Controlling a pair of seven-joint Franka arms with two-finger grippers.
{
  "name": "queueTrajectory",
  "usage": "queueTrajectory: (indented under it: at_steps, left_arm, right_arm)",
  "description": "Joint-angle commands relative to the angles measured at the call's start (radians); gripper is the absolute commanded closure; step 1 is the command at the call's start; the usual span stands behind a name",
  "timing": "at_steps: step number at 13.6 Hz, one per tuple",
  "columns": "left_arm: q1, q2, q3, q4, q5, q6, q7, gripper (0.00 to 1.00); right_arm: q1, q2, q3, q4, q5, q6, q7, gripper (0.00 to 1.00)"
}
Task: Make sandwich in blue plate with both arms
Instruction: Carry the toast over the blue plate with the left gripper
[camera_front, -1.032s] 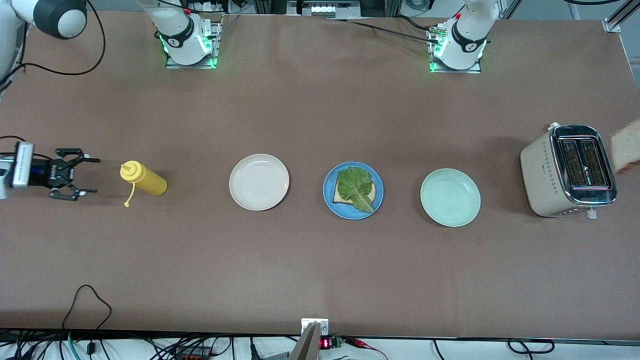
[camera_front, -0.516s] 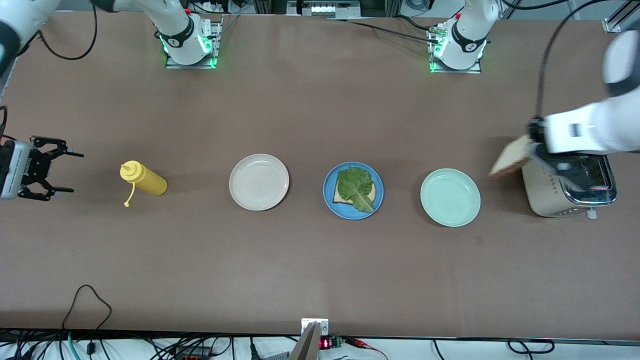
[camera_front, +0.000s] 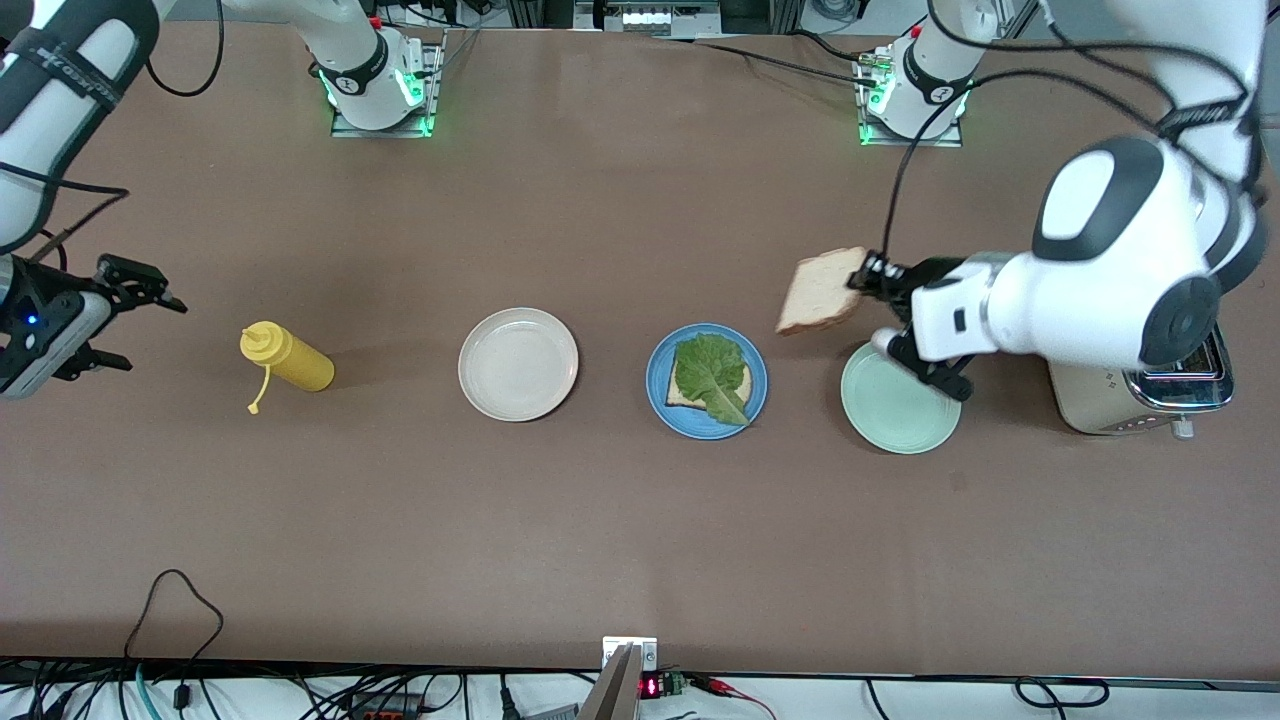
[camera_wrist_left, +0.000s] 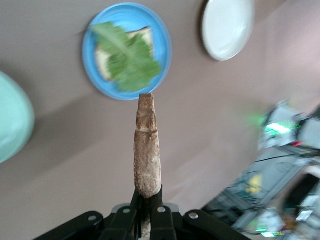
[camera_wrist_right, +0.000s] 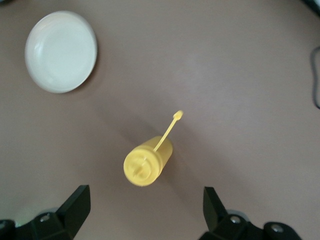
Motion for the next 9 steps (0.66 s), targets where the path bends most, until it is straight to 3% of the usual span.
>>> queueTrajectory:
  at_steps: [1,4,7,9]
  left_arm:
    - [0.037,0.069,0.004,-0.033,-0.205,0.092,-0.017,1.0]
    - [0.045,0.067,0.004,-0.2,-0.38,0.286,0.096,1.0]
    - [0.036,0.07,0.003,-0.35,-0.552,0.466,0.312,1.0]
    - [0.029,0.093,0.003,-0.418,-0.668,0.52,0.485,1.0]
  right_arm:
    - [0.061,0.003,-0.036,0.024,-0.034,0.016,0.161,0.0]
    - [0.026,0.003,0.028,0.079,-0.043,-0.003,0.323,0.0]
    - [-0.187,0.001,0.225,0.307,-0.049,-0.163,0.525,0.0]
    - [-0.264,-0.002,0.316,0.398,-0.078,-0.205,0.621,0.0]
